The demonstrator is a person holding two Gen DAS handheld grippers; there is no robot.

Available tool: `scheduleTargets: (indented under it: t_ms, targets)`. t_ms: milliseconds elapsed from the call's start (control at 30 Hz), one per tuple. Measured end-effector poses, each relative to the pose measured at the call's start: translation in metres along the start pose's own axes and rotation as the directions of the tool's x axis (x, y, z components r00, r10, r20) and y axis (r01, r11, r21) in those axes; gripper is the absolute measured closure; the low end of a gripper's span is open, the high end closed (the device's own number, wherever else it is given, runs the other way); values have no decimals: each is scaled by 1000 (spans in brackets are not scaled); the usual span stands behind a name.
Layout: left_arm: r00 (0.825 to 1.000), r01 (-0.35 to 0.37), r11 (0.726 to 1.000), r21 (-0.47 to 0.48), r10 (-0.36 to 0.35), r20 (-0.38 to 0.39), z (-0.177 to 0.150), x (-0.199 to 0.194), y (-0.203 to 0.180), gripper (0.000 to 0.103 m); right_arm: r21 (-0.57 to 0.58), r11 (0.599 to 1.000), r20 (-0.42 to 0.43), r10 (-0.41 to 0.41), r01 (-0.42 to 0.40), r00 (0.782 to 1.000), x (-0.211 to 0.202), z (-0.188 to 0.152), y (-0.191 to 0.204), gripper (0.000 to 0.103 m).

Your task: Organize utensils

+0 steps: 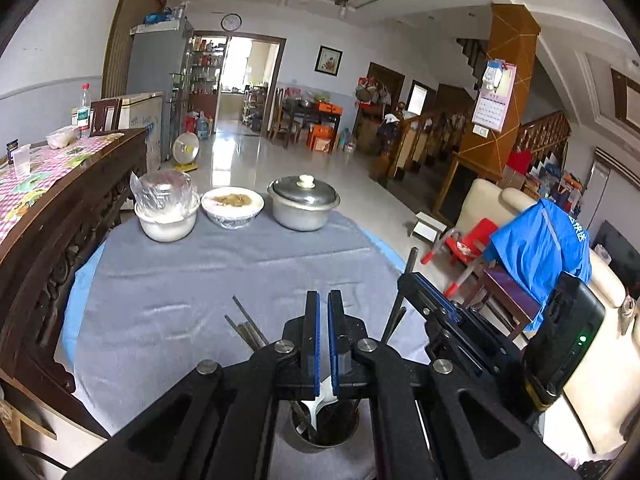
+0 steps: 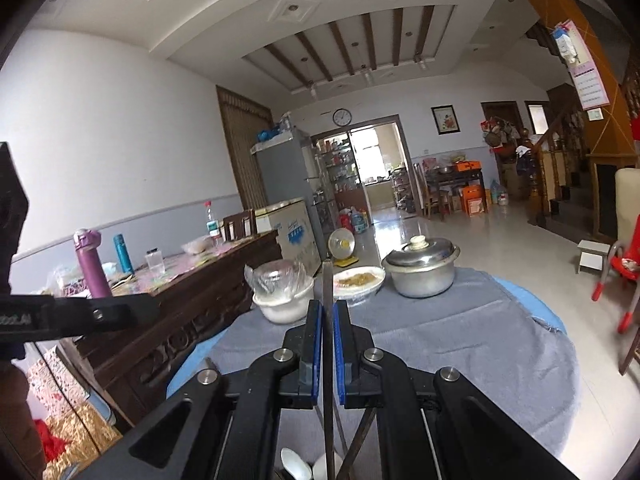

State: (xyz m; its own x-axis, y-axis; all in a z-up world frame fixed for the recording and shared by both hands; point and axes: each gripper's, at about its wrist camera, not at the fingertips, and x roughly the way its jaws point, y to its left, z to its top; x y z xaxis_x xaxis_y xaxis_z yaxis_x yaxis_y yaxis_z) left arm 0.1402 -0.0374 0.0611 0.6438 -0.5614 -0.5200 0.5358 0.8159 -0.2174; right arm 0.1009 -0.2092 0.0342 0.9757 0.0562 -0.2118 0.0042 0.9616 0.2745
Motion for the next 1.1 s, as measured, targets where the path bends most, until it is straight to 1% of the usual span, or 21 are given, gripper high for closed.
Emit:
scheduleTargets:
  t_ms: [100, 167, 267, 333, 400, 433, 467, 500, 533, 567, 600, 633, 700, 800, 833, 867, 900, 967, 1033, 1100]
  targets:
    - [1000, 8, 1000, -4, -8, -9, -1, 0, 1, 100, -4, 1000, -20, 29, -29, 999, -4, -3, -1, 97]
    - [1000, 10, 1000, -10, -10, 1, 0, -4, 4, 100, -11, 999, -39, 49, -50, 998, -7, -6, 0, 96]
    - [999, 0, 1000, -24, 1, 43, 4, -17, 12, 100, -13, 995, -98, 101, -103, 990, -7, -9, 2, 95]
    - [996, -25, 999, -33, 28, 81, 8, -28, 19, 100, -14, 994, -109, 107, -109, 988, -9, -10, 1, 95]
    - [992, -63, 997, -40, 67, 105, 12, -36, 26, 98, 7, 992, -94, 125, -124, 988, -14, -6, -6, 89]
    - [990, -86, 995, -44, 90, 111, 13, -39, 31, 90, 20, 991, -84, 130, -129, 988, -16, -3, -8, 78]
    - [987, -109, 993, -48, 114, 115, 14, -41, 36, 76, 42, 991, -61, 133, -130, 989, -21, 2, -14, 69]
    - [982, -140, 989, -53, 145, 120, 14, -43, 40, 66, 53, 992, -37, 120, -118, 992, -25, 5, -18, 67]
    - [974, -181, 982, -57, 187, 126, 13, -45, 45, 48, 57, 993, -17, 102, -101, 995, -28, 9, -22, 67]
    - [964, -225, 973, -60, 231, 134, 12, -47, 50, 41, 59, 995, 3, 79, -79, 997, -32, 12, -26, 67]
    - [957, -250, 966, -61, 256, 136, 12, -47, 52, 41, 64, 996, 20, 57, -59, 998, -36, 15, -31, 67]
    - [945, -294, 954, -61, 299, 128, 10, -46, 57, 40, 73, 996, 31, 39, -42, 999, -38, 19, -35, 67]
    - [931, -349, 935, -64, 354, 93, 7, -40, 69, 37, 98, 995, 40, -10, 6, 999, -41, 22, -49, 67]
    - [926, -374, 924, -81, 376, 23, -2, -27, 86, 35, 144, 986, 26, -85, 81, 996, -40, 24, -70, 67]
    - [922, -386, 919, -84, 387, -6, -6, -21, 91, 35, 157, 983, 17, -97, 93, 995, -40, 25, -75, 67]
    - [914, -405, 911, -84, 403, -34, -11, -15, 96, 35, 178, 977, 2, -116, 114, 993, -38, 24, -84, 67]
    - [903, -430, 900, -77, 426, -62, -16, -8, 101, 35, 189, 973, -9, -129, 129, 992, -36, 25, -90, 67]
    - [888, -456, 888, -66, 449, -94, -22, 3, 106, 35, 211, 964, -41, -155, 160, 987, -32, 22, -102, 67]
    - [878, -472, 879, -67, 462, -125, -28, 11, 113, 35, 228, 958, -66, -163, 173, 985, -30, 20, -110, 67]
    - [873, -479, 875, -69, 468, -134, -31, 14, 115, 35, 239, 954, -91, -165, 183, 982, -26, 16, -115, 67]
